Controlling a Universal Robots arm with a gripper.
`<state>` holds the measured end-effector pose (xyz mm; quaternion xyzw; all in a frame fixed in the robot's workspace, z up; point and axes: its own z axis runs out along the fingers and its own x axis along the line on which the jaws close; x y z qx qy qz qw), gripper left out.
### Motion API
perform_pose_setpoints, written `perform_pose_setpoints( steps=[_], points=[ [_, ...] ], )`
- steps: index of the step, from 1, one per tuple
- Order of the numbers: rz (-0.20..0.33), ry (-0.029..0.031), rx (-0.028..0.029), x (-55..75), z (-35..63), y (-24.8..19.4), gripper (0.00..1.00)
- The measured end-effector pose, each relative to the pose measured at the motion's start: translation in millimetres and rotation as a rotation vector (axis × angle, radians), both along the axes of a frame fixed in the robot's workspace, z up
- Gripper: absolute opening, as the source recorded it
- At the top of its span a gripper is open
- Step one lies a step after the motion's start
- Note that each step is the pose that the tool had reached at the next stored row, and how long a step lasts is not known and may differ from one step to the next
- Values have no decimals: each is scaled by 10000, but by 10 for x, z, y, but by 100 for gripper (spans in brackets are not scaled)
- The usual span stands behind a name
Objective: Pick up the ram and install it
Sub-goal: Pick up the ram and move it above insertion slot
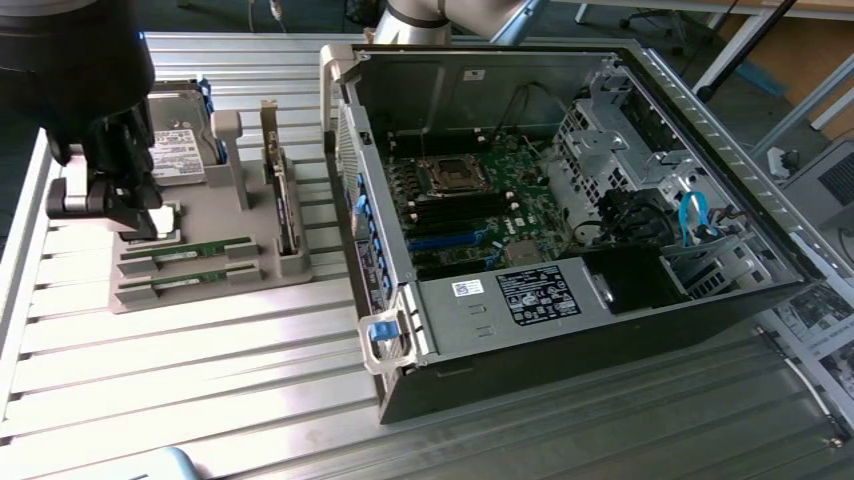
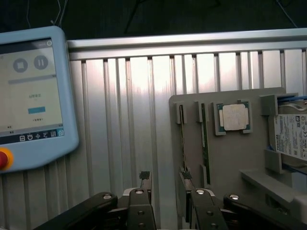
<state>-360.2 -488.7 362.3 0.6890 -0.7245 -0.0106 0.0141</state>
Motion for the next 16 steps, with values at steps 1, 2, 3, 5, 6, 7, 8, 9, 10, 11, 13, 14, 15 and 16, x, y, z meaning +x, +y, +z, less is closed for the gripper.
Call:
perform_pose_setpoints(
  steps=[1,2,3,5,6,7,8,9,10,11,13,14,15,16],
  points=[
    [0,-1,0,2,-3,0,36],
    [0,0,-1,4,-5,0,36],
    [0,0,-2,6,-7,0,36],
    [0,0,-3,10,-12,0,36],
    [0,0,-4,12,-14,0,36],
    [0,-1,-5,13,-17,0,36],
    [0,-1,-6,15,-19,0,36],
    [0,0,-6,16,-20,0,36],
    [0,0,-7,17,-22,0,36],
    [0,1,-8,18,-24,0,36],
    [0,0,-9,20,-28,0,36],
    [0,0,-9,21,-30,0,36],
    [0,0,-10,22,-32,0,36],
    [0,0,-11,23,-34,0,36]
  ],
)
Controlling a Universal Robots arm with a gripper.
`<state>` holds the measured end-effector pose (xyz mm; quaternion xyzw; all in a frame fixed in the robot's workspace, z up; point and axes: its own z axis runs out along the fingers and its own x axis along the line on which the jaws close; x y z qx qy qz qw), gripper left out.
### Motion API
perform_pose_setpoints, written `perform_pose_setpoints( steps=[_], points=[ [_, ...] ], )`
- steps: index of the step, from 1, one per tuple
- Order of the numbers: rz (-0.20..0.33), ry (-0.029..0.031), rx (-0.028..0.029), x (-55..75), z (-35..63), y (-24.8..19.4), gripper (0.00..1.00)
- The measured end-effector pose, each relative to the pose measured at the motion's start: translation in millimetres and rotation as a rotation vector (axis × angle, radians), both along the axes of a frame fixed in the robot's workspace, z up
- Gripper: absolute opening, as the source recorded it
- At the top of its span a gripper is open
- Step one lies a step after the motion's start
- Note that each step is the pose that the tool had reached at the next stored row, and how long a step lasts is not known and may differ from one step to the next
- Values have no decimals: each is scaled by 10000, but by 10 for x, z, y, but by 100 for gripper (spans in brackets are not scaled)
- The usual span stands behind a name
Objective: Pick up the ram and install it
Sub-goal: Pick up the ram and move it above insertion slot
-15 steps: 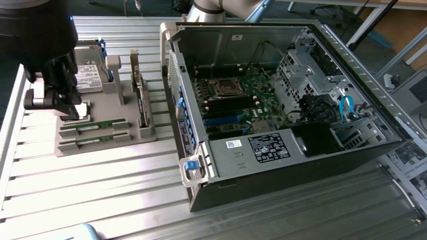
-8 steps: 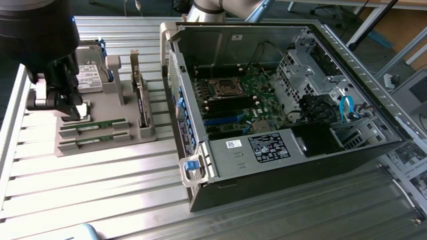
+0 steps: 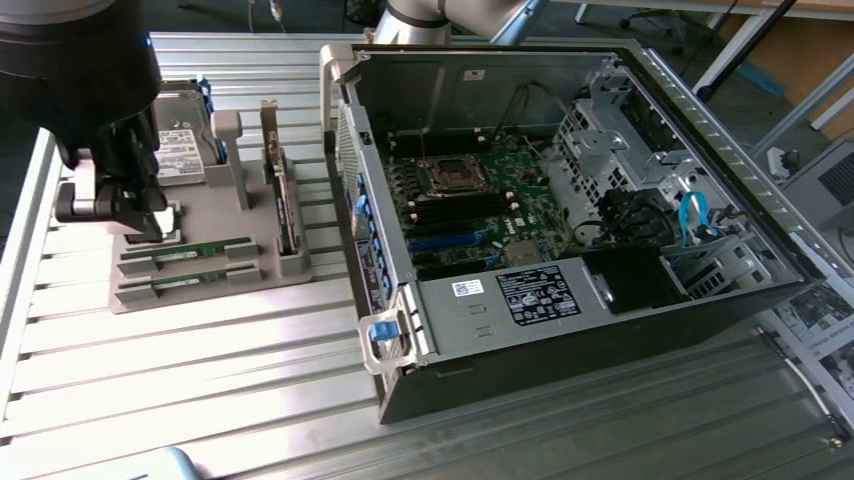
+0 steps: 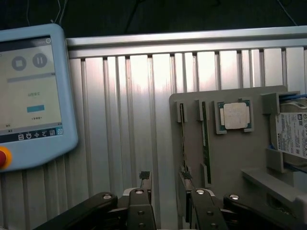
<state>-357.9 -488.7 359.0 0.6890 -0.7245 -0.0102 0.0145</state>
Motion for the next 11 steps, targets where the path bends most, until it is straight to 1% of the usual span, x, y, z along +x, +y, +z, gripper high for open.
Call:
perform_pose_setpoints(
  steps=[11],
  points=[
    [0,0,-5,16,-36,0,36]
  ],
)
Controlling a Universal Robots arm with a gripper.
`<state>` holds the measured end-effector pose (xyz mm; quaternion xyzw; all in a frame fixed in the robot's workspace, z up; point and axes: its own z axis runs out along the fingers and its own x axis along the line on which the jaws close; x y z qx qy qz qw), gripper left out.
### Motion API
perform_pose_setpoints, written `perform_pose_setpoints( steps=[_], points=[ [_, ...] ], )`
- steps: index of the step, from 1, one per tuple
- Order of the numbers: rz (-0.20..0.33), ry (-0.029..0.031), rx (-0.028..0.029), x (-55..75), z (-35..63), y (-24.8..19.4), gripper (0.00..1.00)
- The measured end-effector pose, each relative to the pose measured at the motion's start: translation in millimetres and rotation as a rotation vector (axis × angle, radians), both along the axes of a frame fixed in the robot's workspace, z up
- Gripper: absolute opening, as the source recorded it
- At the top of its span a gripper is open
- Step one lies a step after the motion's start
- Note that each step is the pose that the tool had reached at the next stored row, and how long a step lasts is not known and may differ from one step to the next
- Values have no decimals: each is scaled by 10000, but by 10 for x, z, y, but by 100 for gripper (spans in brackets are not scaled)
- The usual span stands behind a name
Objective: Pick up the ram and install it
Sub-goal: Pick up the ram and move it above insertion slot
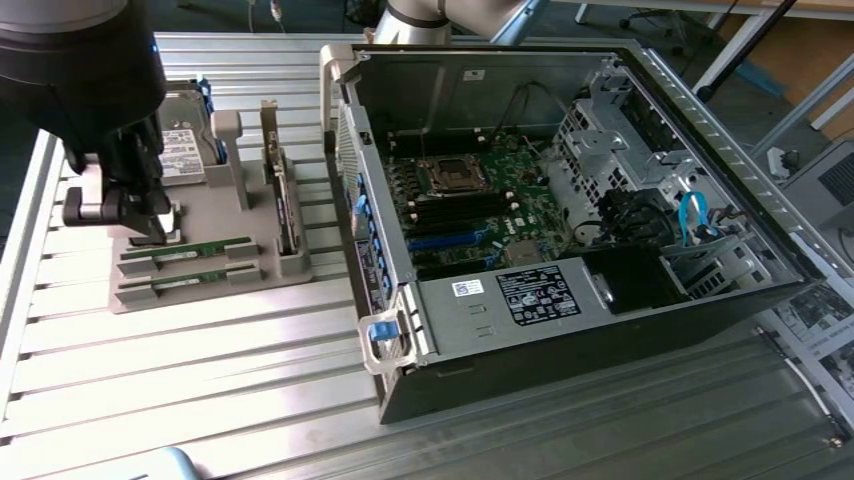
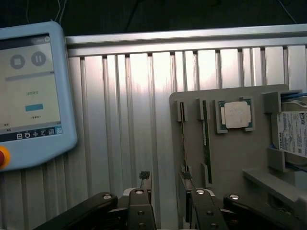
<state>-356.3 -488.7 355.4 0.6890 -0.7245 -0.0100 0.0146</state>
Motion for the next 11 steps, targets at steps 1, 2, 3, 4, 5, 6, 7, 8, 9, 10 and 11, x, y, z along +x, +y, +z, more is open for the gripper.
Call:
perform_pose_setpoints(
  steps=[1,2,3,4,5,6,7,8,9,10,11],
  points=[
    [0,0,0,0,-2,0,36],
    [0,0,-1,2,-3,0,36],
    [0,-1,-1,2,-5,0,36],
    [0,0,-1,3,-7,0,36],
    [0,-1,-2,4,-9,0,36],
    [0,0,-5,6,-15,0,36],
    [0,0,-7,8,-20,0,36],
    [0,0,-7,9,-22,0,36],
    [0,0,-7,10,-24,0,36],
    [0,0,-8,11,-27,0,36],
    [0,0,-10,12,-29,0,36]
  ],
)
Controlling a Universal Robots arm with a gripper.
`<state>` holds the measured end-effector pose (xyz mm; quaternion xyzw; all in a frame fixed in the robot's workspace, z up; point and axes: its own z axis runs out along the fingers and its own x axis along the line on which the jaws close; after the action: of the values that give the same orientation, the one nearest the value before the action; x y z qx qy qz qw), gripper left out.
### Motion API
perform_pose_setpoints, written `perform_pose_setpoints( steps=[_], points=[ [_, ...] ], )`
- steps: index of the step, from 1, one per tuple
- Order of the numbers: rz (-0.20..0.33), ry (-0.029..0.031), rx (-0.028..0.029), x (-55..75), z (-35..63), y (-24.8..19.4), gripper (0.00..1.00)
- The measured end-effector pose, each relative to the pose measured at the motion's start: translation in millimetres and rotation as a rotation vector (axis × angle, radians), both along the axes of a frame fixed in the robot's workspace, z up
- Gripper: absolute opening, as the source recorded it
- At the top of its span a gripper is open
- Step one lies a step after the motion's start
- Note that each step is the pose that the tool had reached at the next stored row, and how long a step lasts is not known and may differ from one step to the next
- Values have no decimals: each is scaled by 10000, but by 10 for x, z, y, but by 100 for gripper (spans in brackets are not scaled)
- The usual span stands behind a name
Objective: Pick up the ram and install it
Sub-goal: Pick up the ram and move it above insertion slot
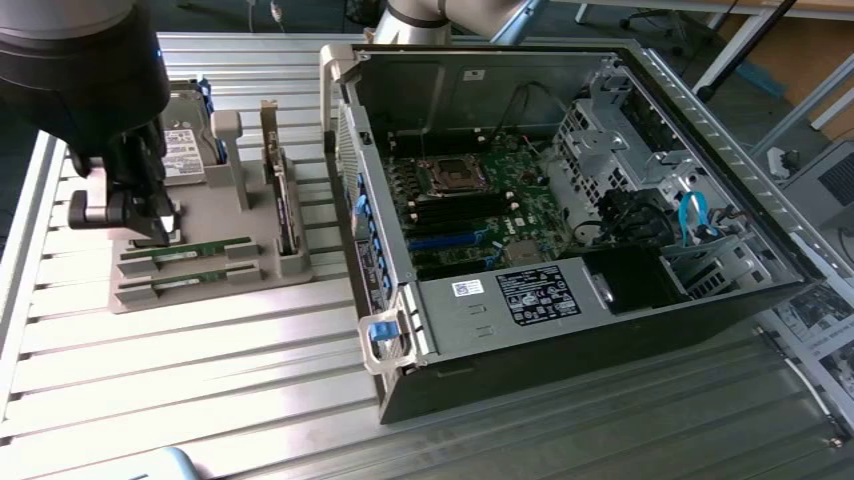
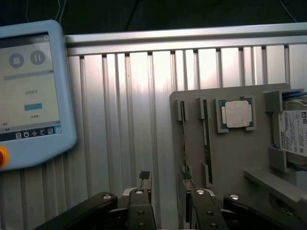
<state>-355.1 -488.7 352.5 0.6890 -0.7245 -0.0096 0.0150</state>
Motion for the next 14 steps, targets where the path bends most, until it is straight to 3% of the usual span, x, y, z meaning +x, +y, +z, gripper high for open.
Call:
perform_pose_setpoints(
  steps=[14],
  points=[
    [0,0,-7,9,-31,0,36]
  ],
)
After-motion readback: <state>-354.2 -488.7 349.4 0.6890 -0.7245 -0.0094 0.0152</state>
